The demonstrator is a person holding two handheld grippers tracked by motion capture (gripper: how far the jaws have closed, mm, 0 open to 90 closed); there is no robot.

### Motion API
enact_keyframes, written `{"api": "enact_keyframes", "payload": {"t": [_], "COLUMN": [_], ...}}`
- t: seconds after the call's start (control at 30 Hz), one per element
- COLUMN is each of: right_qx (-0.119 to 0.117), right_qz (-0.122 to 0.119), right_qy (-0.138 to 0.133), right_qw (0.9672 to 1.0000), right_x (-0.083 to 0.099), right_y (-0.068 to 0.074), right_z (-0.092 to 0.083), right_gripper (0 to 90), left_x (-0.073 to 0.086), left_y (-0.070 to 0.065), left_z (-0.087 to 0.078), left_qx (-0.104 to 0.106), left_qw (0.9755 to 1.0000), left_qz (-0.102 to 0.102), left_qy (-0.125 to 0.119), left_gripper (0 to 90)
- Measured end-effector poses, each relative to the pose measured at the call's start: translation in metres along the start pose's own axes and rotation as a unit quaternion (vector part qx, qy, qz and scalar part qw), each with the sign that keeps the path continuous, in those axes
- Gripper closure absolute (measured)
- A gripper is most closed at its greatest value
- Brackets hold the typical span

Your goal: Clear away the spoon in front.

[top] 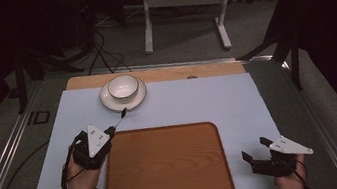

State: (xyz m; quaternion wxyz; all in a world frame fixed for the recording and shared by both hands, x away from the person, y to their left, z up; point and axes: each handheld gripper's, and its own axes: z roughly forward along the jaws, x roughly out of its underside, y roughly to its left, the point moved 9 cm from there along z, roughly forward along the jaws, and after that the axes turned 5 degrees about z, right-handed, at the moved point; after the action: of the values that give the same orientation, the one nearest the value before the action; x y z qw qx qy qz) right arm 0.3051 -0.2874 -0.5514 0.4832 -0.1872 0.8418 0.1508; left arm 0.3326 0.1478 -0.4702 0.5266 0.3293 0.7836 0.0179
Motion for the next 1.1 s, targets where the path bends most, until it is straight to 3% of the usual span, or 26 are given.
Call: {"api": "enact_keyframes", "payload": {"t": [0.5, 0.63, 1.1], "right_qx": [0.000, 0.000, 0.000], "right_qz": [0.000, -0.001, -0.002], "right_qy": [-0.001, 0.000, 0.000], "right_qw": [1.0000, 1.0000, 1.0000], "right_x": [0.000, 0.000, 0.000], "right_y": [-0.001, -0.001, -0.001], "right_z": [-0.001, -0.001, -0.001], "right_gripper": [13.6, 13.6, 13.6], "left_x": [0.009, 0.014, 0.037], "left_y": [-0.008, -0.011, -0.016], "left_z": [-0.010, -0.011, -0.016], "left_qx": [-0.001, -0.003, -0.004], "left_qw": [1.0000, 0.9999, 0.9996], "left_qz": [-0.001, 0.010, -0.003], "left_qy": [0.001, 0.011, 0.028], "left_gripper": [88.6, 88.6, 88.5]}}
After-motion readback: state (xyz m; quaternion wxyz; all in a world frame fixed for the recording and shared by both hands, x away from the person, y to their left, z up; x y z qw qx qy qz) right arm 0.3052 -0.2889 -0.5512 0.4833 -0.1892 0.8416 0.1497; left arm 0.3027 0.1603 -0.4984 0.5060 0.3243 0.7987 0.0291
